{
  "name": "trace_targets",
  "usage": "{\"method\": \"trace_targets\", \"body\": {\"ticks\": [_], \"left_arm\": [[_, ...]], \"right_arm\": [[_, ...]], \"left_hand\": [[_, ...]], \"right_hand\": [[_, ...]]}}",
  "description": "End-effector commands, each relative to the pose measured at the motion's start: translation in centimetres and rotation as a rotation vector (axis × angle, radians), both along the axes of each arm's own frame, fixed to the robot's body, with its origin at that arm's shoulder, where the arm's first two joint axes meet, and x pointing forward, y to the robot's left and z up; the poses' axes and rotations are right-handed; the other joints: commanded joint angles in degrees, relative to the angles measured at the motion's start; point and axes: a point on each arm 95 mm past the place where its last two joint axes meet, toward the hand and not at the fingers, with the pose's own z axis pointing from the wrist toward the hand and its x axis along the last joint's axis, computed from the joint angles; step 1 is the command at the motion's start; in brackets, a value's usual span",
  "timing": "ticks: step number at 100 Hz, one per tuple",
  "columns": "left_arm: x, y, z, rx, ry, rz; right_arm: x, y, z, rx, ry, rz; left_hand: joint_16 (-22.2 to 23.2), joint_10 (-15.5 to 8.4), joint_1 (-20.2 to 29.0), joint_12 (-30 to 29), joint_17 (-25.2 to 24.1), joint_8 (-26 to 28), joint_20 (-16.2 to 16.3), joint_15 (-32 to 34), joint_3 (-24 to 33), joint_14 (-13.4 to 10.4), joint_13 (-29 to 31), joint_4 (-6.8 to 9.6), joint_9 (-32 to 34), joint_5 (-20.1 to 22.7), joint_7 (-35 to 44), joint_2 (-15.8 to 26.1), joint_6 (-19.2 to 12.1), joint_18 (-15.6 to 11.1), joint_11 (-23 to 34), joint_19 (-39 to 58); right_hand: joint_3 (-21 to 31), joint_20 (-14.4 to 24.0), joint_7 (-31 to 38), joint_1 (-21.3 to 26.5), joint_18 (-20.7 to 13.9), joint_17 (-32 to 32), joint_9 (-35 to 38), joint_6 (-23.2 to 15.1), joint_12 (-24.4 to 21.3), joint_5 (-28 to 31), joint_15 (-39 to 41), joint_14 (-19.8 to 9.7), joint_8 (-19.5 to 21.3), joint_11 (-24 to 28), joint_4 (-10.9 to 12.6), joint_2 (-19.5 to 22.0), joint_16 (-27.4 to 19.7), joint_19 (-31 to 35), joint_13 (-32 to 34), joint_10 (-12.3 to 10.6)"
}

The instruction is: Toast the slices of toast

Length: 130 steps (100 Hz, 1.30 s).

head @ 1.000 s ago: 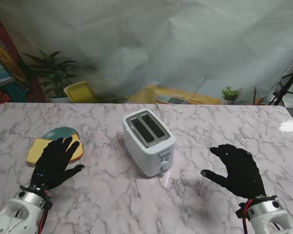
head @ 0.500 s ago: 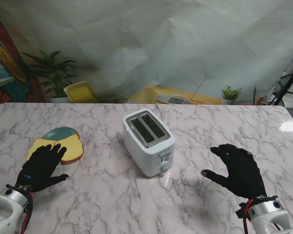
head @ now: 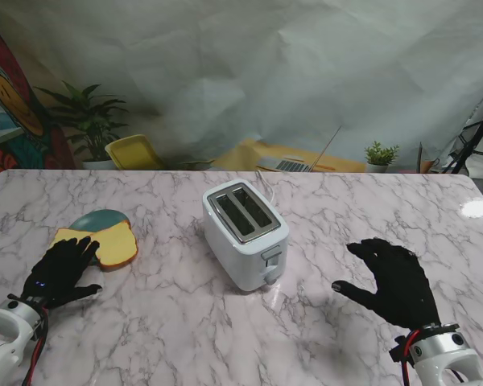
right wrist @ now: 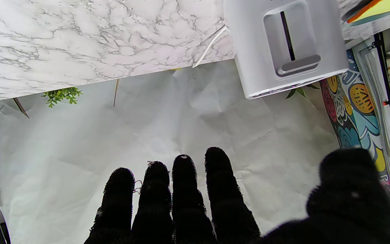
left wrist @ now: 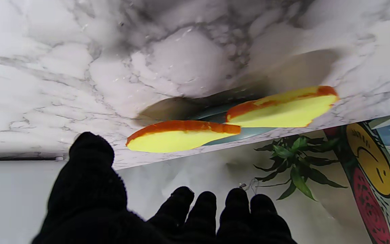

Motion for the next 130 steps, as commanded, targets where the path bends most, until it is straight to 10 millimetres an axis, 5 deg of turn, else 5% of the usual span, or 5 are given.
{"method": "trace_targets", "body": {"ticks": [1,71,107,130], "left_arm": [[0.7,-0.8,-0.3,-0.019,0.009,-0.001],[5.6,-3.2,-2.6,0.031,0.080,0.001],[5.3,-2.7,-2.4,0.082,0.127,-0.004],[6.0,-2.4,-2.9,0.073,0.128,-0.014]], "right_arm": [[-0.2,0.1,-0.1,0.002,0.008,-0.002],[-0.4,0.0,0.0,0.023,-0.009,-0.012],[-0.4,0.0,0.0,0.036,-0.014,-0.014],[-0.4,0.1,0.0,0.040,-0.014,-0.013]], "left_hand": [[-0.81,1.24,-0.72,-0.34,-0.10,-0.22,-1.36,-1.74,-0.40,0.41,-1.84,0.07,-2.98,-2.51,-0.64,1.07,2.12,-3.06,-1.23,-2.24],[0.78,2.27,4.99,0.63,0.34,0.53,-1.62,-2.06,1.19,1.36,-1.91,1.58,-2.83,-1.66,-0.35,-1.96,3.12,-2.26,-0.66,-3.03],[1.45,1.90,9.89,2.20,0.26,1.35,0.72,1.34,2.63,1.37,-0.71,2.09,-0.55,-0.08,0.42,-4.82,2.40,-2.16,-0.35,2.71],[2.37,1.02,15.66,3.85,-0.11,2.06,4.91,7.73,8.43,0.56,0.49,2.00,2.43,2.94,2.20,-7.24,0.97,-2.94,3.04,12.37]], "right_hand": [[-1.69,0.33,-0.34,0.73,0.00,-0.11,0.74,-0.19,-0.65,1.13,0.18,0.27,-0.66,-1.30,1.85,2.30,-1.42,-0.50,0.89,0.59],[-3.71,0.38,-0.12,1.86,0.05,0.12,1.46,-0.33,-0.69,1.80,0.18,0.13,-0.84,-1.40,2.04,3.42,-1.43,-0.41,1.38,0.49],[-5.00,0.41,0.02,2.56,-0.02,0.28,1.95,-0.40,-0.71,2.26,0.17,0.00,-1.01,-1.47,2.17,4.21,-1.44,-0.38,1.71,0.34],[-5.97,0.44,0.08,3.09,-0.02,0.39,2.11,-0.47,-0.73,2.47,0.11,0.09,-1.16,-1.57,2.25,4.92,-1.47,-0.35,1.86,0.27]]}}
